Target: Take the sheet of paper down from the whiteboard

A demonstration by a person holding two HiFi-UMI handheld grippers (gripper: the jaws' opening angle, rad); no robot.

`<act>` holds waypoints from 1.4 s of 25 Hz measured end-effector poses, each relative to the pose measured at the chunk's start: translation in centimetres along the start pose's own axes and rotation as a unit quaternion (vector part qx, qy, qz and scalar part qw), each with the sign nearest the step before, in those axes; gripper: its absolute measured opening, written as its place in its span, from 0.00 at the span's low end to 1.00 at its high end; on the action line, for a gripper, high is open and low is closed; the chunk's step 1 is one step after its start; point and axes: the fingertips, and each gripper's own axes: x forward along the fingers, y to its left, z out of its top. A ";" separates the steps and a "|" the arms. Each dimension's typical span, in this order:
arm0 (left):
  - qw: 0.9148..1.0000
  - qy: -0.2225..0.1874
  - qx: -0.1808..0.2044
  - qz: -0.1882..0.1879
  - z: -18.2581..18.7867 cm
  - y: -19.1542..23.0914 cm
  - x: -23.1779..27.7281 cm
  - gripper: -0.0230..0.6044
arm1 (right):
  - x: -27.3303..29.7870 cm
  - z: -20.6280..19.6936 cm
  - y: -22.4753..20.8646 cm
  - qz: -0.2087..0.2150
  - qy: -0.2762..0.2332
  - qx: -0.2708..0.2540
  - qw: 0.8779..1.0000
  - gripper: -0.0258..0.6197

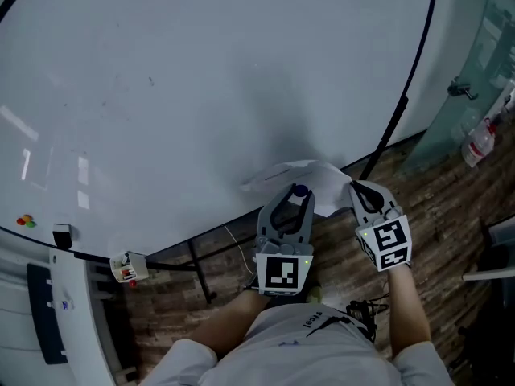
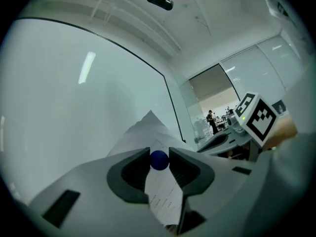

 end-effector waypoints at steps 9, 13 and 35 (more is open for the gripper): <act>0.999 0.008 -0.041 -0.035 -0.4 -4.4 -1.3 0.24 | -3.3 -1.9 0.1 -0.008 0.021 0.004 1.000 0.07; 0.998 0.015 -0.054 -0.034 -0.6 -5.1 -1.7 0.24 | -3.8 -1.9 0.4 -0.004 0.023 0.000 1.000 0.06; 0.998 0.019 -0.046 -0.030 -0.4 -5.6 -1.3 0.24 | -3.8 -1.0 -0.2 0.004 0.010 0.012 1.000 0.06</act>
